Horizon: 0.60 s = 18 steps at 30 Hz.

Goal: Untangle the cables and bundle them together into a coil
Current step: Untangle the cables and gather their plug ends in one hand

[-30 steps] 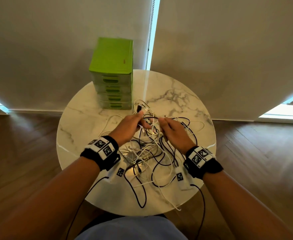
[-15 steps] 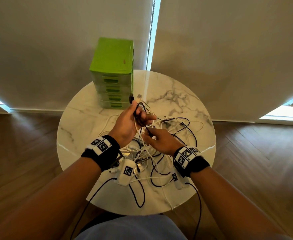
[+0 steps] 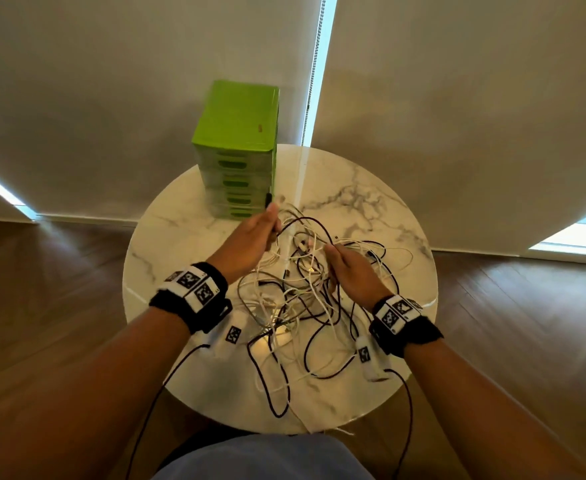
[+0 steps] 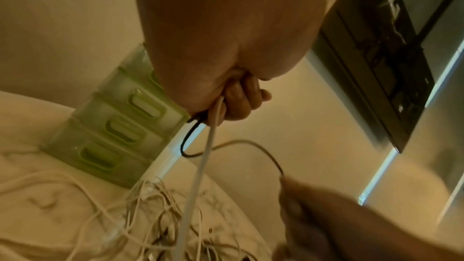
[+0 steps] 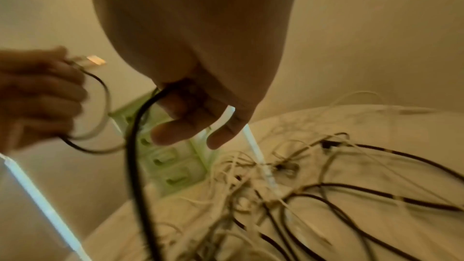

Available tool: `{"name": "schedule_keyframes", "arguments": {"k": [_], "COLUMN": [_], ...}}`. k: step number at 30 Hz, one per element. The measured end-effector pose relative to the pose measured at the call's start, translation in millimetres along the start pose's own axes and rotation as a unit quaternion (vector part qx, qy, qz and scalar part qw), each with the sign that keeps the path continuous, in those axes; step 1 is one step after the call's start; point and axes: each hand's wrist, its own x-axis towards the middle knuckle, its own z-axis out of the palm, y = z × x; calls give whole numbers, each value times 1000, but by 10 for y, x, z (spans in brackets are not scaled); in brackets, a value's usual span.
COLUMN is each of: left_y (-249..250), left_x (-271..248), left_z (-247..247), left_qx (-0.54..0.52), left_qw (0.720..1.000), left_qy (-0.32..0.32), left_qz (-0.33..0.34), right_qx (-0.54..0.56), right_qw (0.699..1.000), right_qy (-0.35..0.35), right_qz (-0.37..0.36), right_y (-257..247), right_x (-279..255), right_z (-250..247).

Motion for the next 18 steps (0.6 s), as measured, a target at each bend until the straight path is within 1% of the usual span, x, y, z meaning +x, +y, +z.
{"name": "schedule_keyframes", "arguments": {"k": [2,4,8,10,13,15,18], "left_y": [-32,-12,39,37,10,20,86], "left_x": [-31,-44,7,47,59,53,109], "left_z": [164,272,333,302,283,240,94], "left_qx": [9,28,15,14,54,74,22], "left_qw": [1000,999,999,998,996,993,981], "left_qy": [-17,-13,-11,15,42,86,191], "left_qz": [-17,-33,-41,-55,-57,-39,3], "right_qx": [-21,-33,-2,17,29,18,19], "right_qw": [999,997,994,995,993,989,982], "right_qy": [-5,-22,-51,-56,-93,-130,-181], "right_qz": [-30,-60,-94,-86,-67,-73,-60], "right_y": [-177,-307,-424,-418,-370,-310,-195], "right_x": [41,44,-3,-42,-107,-153,-243], "right_z": [23,57,147,205,274,310,364]}}
